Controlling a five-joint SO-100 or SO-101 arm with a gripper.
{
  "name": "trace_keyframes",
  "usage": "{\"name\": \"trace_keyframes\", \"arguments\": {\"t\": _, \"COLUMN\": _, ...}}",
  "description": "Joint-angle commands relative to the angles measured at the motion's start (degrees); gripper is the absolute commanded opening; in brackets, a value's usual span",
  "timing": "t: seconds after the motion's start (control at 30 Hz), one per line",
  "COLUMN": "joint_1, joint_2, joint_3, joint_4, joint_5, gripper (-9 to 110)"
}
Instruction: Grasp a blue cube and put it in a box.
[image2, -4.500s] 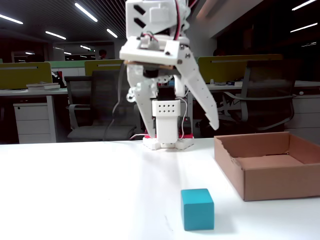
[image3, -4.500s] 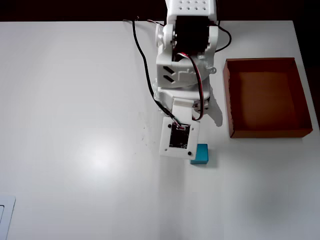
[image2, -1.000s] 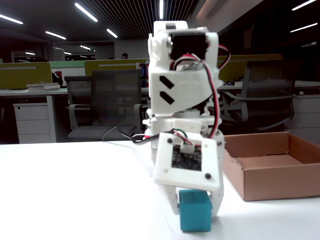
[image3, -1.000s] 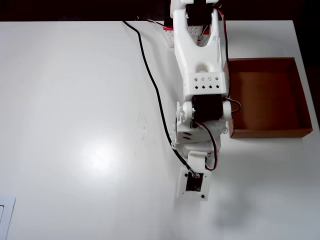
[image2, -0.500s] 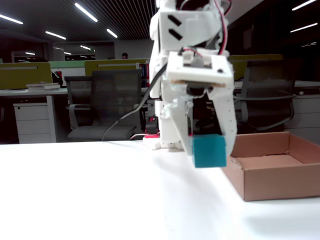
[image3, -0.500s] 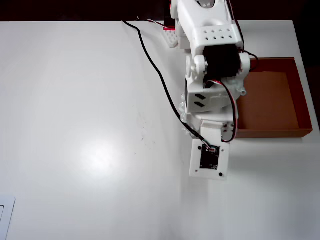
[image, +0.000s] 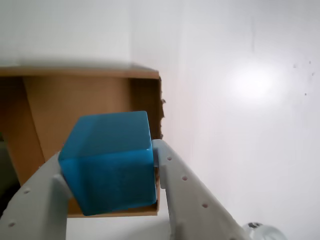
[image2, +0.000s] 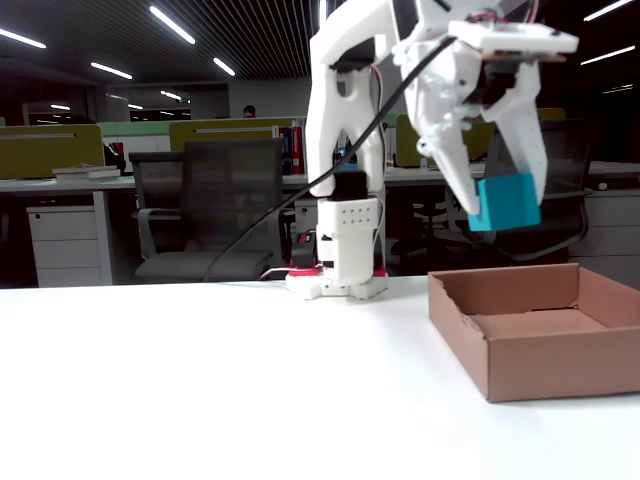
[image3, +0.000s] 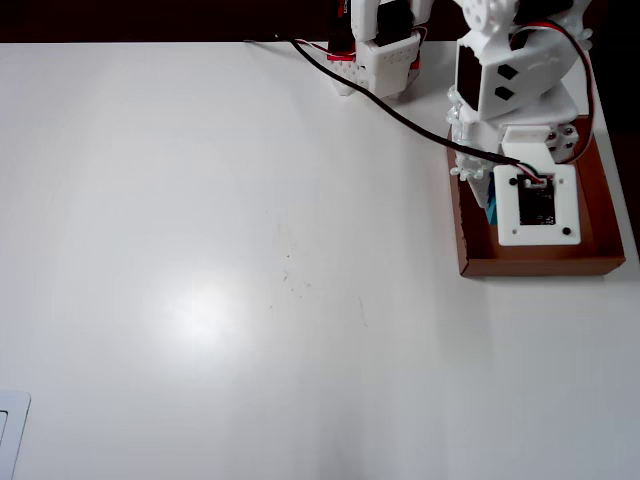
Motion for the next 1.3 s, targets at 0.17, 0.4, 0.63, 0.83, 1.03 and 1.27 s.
{"name": "trace_keyframes", "arguments": {"t": 0.17, "joint_1": -10.37, "joint_2": 2.02, "joint_3": 1.93, "joint_4": 0.18, "joint_5": 7.03, "gripper": 13}}
{"name": "trace_keyframes", "arguments": {"t": 0.4, "joint_1": -14.94, "joint_2": -0.44, "joint_3": 6.42, "joint_4": -2.37, "joint_5": 10.02, "gripper": 13}}
{"name": "trace_keyframes", "arguments": {"t": 0.63, "joint_1": -15.91, "joint_2": -2.20, "joint_3": 14.24, "joint_4": -8.79, "joint_5": 10.63, "gripper": 12}}
{"name": "trace_keyframes", "arguments": {"t": 0.83, "joint_1": -16.08, "joint_2": -4.48, "joint_3": 17.93, "joint_4": -12.57, "joint_5": 10.99, "gripper": 12}}
{"name": "trace_keyframes", "arguments": {"t": 1.03, "joint_1": -17.23, "joint_2": -7.12, "joint_3": 20.13, "joint_4": -15.64, "joint_5": 12.66, "gripper": 12}}
{"name": "trace_keyframes", "arguments": {"t": 1.27, "joint_1": -18.02, "joint_2": -10.11, "joint_3": 22.15, "joint_4": -18.72, "joint_5": 13.89, "gripper": 12}}
